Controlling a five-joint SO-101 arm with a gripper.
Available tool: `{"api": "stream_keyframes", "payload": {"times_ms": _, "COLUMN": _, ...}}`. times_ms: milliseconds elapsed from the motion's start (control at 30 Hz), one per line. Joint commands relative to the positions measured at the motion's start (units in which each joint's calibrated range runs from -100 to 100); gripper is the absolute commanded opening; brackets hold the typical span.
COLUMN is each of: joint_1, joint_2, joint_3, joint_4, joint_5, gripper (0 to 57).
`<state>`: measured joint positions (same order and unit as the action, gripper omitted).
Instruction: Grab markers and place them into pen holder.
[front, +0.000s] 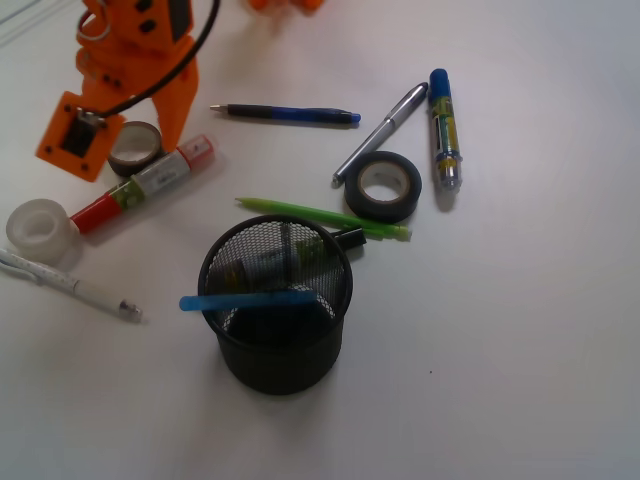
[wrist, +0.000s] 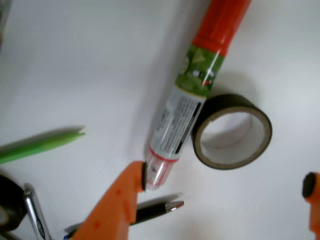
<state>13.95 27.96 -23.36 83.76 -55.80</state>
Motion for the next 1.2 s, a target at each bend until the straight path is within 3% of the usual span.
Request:
{"api": "stream_keyframes", "payload": {"times_ms": 0, "joint_1": -0.98, "joint_2": 2.85, "joint_3": 0.81, "joint_4": -5.37, "joint_5": -1.27, "gripper": 34.4}}
{"api": "stream_keyframes", "payload": {"times_ms": 800, "joint_1": 0.45, "joint_2": 26.05, "joint_3": -22.93, "joint_4": -8.52, "joint_5": 2.3, "gripper": 33.6}}
{"api": "stream_keyframes", "payload": {"times_ms": 1167, "joint_1": 0.82, "joint_2": 28.94, "joint_3": -29.36, "joint_4": -8.17, "joint_5": 5.47, "gripper": 5.5}}
